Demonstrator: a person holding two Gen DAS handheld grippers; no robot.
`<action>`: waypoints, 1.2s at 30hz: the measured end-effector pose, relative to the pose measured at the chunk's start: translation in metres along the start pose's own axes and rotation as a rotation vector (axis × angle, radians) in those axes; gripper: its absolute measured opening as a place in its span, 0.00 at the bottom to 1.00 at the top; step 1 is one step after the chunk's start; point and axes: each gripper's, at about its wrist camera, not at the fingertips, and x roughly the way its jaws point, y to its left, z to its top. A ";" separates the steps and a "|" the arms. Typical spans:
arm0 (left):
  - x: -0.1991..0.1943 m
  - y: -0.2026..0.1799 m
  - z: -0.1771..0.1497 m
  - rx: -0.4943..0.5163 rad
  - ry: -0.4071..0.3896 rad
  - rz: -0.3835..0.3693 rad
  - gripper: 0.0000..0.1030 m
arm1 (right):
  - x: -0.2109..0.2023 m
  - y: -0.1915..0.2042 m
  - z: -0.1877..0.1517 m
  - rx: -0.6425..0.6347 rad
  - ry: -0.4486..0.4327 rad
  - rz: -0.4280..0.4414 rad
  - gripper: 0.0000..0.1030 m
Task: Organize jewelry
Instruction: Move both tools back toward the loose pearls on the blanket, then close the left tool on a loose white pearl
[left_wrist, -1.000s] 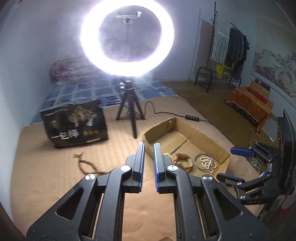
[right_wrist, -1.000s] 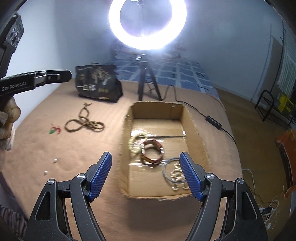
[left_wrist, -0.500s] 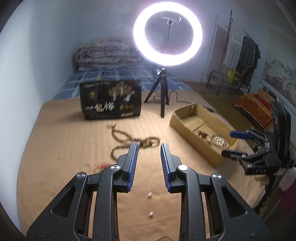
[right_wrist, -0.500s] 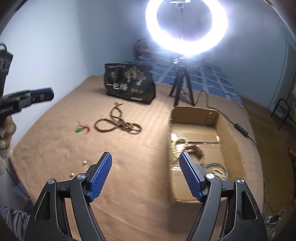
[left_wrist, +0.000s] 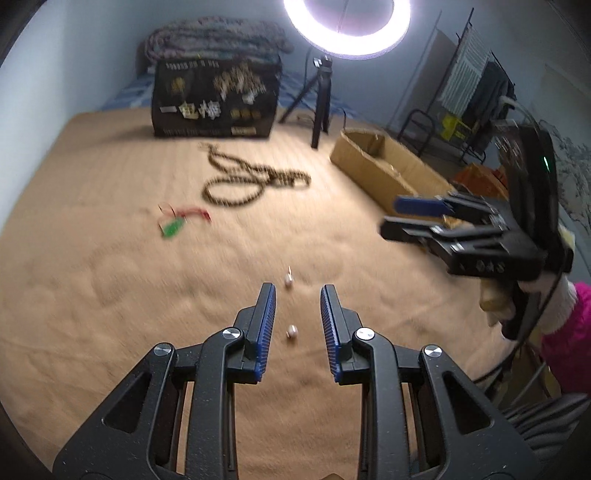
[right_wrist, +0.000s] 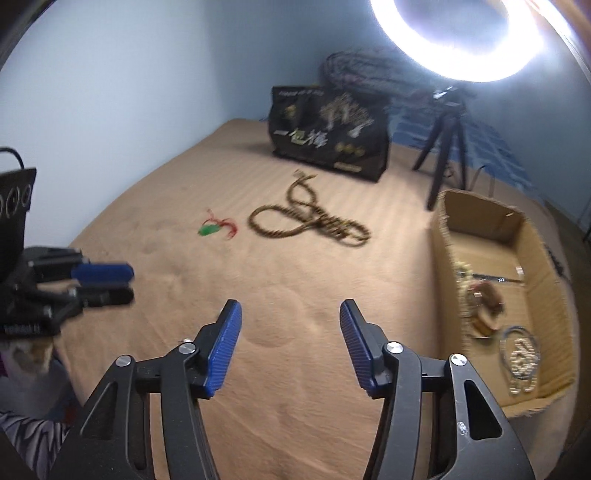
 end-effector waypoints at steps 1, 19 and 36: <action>0.004 -0.001 -0.005 0.002 0.013 -0.011 0.24 | 0.006 0.002 -0.001 -0.001 0.008 0.011 0.49; 0.045 -0.005 -0.029 0.035 0.094 -0.035 0.22 | 0.069 0.036 -0.003 -0.064 0.091 0.121 0.36; 0.062 0.001 -0.032 0.030 0.098 0.002 0.15 | 0.096 0.052 -0.005 -0.124 0.136 0.115 0.29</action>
